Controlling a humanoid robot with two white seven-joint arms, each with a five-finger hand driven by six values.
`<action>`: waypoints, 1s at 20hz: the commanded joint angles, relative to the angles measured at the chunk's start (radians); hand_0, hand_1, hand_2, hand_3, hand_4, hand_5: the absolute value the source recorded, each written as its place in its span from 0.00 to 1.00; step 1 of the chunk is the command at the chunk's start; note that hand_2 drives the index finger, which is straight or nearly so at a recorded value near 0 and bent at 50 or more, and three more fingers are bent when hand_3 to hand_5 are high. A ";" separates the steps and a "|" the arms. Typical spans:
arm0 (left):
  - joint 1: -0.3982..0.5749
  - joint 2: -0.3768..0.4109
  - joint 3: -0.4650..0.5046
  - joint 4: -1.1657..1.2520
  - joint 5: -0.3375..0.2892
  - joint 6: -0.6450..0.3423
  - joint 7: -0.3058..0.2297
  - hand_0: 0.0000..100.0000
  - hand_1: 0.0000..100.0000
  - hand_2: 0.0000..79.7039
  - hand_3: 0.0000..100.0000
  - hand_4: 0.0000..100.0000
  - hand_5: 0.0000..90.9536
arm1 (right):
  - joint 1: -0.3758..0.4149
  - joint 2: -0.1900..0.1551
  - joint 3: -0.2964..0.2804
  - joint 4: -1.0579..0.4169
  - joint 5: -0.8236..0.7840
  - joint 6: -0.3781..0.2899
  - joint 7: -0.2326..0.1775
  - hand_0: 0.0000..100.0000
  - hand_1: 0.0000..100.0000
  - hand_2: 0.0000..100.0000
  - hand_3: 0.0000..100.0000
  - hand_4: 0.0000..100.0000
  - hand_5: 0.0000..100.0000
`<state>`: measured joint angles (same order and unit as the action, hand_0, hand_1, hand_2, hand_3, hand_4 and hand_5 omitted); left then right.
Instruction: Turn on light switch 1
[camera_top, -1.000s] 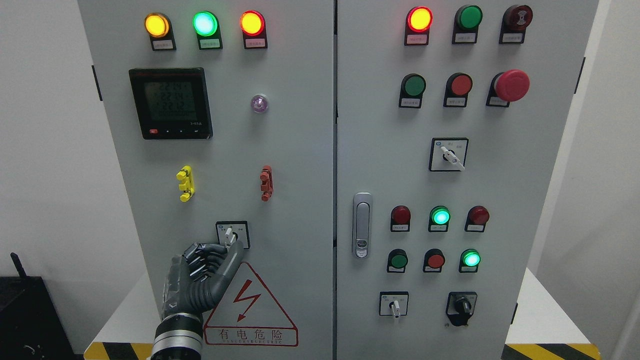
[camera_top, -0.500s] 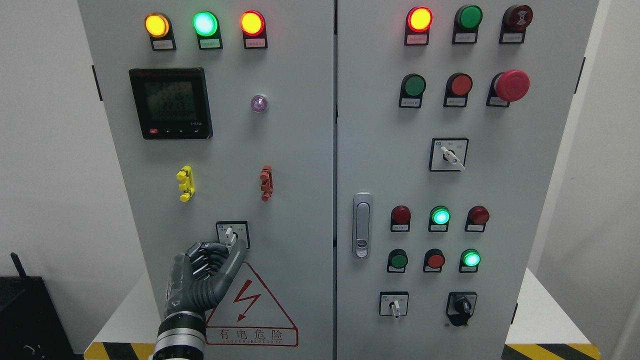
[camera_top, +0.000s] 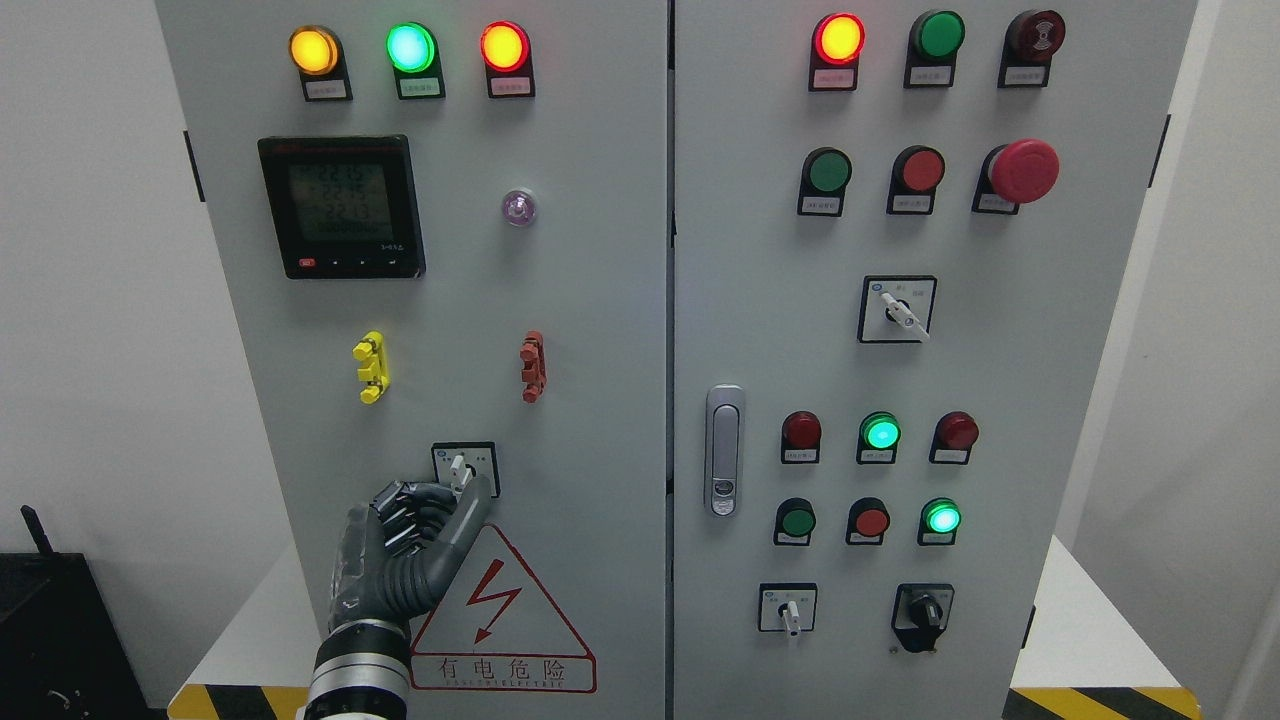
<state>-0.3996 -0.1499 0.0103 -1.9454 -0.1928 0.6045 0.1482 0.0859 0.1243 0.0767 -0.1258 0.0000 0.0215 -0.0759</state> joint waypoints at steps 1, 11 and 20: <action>-0.001 0.000 0.025 0.000 -0.002 0.000 0.005 0.12 0.61 0.72 0.79 0.85 0.88 | 0.000 0.000 0.000 0.000 -0.025 0.000 0.001 0.00 0.00 0.00 0.00 0.00 0.00; -0.005 0.000 0.020 0.006 -0.001 0.001 0.005 0.17 0.62 0.73 0.80 0.85 0.88 | 0.000 0.000 0.000 0.000 -0.025 0.000 0.001 0.00 0.00 0.00 0.00 0.00 0.00; -0.007 0.000 0.019 0.014 -0.002 0.001 0.005 0.18 0.62 0.73 0.81 0.86 0.89 | 0.000 0.000 0.000 0.000 -0.025 0.000 0.001 0.00 0.00 0.00 0.00 0.00 0.00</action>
<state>-0.4049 -0.1502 0.0054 -1.9390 -0.1944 0.6055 0.1529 0.0859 0.1243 0.0767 -0.1258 0.0000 0.0215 -0.0759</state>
